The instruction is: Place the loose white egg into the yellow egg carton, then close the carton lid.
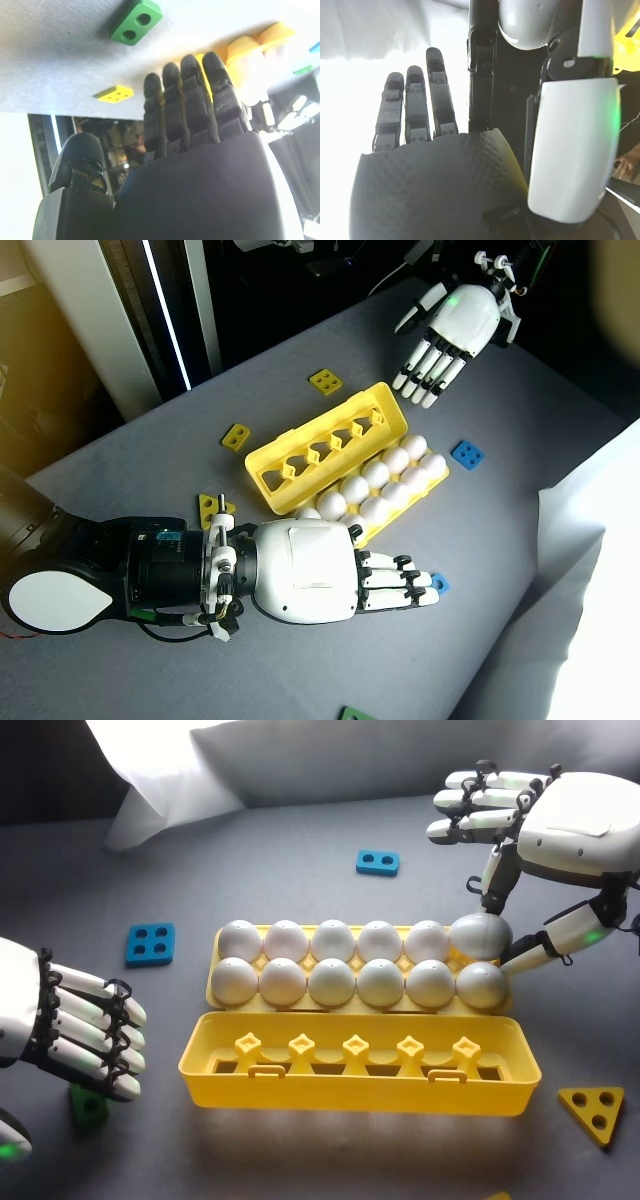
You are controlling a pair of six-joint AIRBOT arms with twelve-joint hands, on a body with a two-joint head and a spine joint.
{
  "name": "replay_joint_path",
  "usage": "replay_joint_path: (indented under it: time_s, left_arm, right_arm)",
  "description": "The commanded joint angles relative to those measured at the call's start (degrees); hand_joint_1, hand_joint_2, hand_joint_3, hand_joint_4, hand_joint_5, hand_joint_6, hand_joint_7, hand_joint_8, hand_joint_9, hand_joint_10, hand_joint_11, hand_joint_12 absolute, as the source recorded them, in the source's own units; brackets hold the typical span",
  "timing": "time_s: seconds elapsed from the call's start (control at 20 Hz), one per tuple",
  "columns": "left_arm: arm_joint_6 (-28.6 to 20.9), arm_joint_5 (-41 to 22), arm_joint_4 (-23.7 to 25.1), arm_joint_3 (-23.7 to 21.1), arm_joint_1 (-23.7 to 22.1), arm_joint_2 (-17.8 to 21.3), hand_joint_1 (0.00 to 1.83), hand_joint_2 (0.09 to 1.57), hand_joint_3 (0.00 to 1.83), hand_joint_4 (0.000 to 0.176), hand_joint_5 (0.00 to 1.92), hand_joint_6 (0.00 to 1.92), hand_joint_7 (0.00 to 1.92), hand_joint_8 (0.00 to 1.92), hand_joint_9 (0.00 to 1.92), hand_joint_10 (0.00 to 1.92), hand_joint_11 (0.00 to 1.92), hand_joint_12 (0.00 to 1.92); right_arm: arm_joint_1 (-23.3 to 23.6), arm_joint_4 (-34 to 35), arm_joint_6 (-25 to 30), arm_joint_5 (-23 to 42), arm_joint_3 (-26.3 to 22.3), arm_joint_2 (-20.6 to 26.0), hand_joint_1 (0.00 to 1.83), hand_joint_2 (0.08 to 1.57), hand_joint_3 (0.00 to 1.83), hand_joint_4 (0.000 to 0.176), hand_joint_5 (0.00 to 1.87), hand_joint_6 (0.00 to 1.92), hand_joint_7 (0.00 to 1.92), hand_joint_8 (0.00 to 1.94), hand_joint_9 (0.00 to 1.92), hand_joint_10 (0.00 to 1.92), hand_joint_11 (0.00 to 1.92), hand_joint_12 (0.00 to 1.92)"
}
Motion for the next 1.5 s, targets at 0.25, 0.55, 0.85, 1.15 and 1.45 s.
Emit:
replay_joint_path:
  time_s: [0.25, 0.55, 0.85, 1.15, 1.45]
  left_arm:
    - [-0.1, -2.9, -3.3, 0.3, 0.0, 1.0, 0.0, 1.32, 0.0, 0.0, 0.31, 0.0, 0.27, 0.0, 0.22, 0.0, 0.0, 0.42]
    - [-0.1, -2.9, -3.2, 0.3, 0.0, 1.0, 0.0, 1.32, 0.0, 0.0, 0.37, 0.01, 0.31, 0.0, 0.27, 0.0, 0.0, 0.5]
    - [-0.1, -2.9, -3.0, 0.3, -0.1, 1.0, 0.0, 1.32, 0.0, 0.0, 0.38, 0.0, 0.33, 0.0, 0.29, 0.0, 0.0, 0.55]
    - [-0.1, -2.8, -3.0, 0.1, -0.1, 1.0, 0.0, 1.32, 0.0, 0.0, 0.36, 0.0, 0.32, 0.0, 0.28, 0.0, 0.0, 0.53]
    - [-3.2, -2.4, -3.7, 0.1, -1.0, 1.1, 0.0, 1.32, 0.0, 0.0, 0.32, 0.0, 0.27, 0.0, 0.24, 0.0, 0.0, 0.46]
  right_arm:
    - [-0.1, 3.1, 0.0, 5.4, -0.3, 0.5, 0.84, 0.84, 0.0, 0.158, 1.18, 0.0, 0.27, 0.0, 0.08, 0.01, 0.0, 0.0]
    - [-0.3, 3.1, 0.0, 5.4, -0.3, 0.6, 0.82, 0.82, 0.0, 0.154, 1.14, 0.0, 0.27, 0.0, 0.07, 0.01, 0.0, 0.0]
    - [-0.7, 3.1, -0.1, 5.5, -0.3, 0.6, 0.74, 0.77, 0.0, 0.176, 0.98, 0.0, 0.25, 0.0, 0.09, 0.01, 0.0, 0.0]
    - [-0.7, 3.1, -0.3, 5.6, -0.3, 0.6, 0.71, 0.76, 0.0, 0.176, 0.97, 0.0, 0.24, 0.01, 0.08, 0.01, 0.0, 0.0]
    - [0.5, 3.2, 0.0, 6.1, -0.3, 2.7, 0.61, 0.77, 0.0, 0.176, 0.76, 0.0, 0.21, 0.0, 0.04, 0.0, 0.0, 0.0]
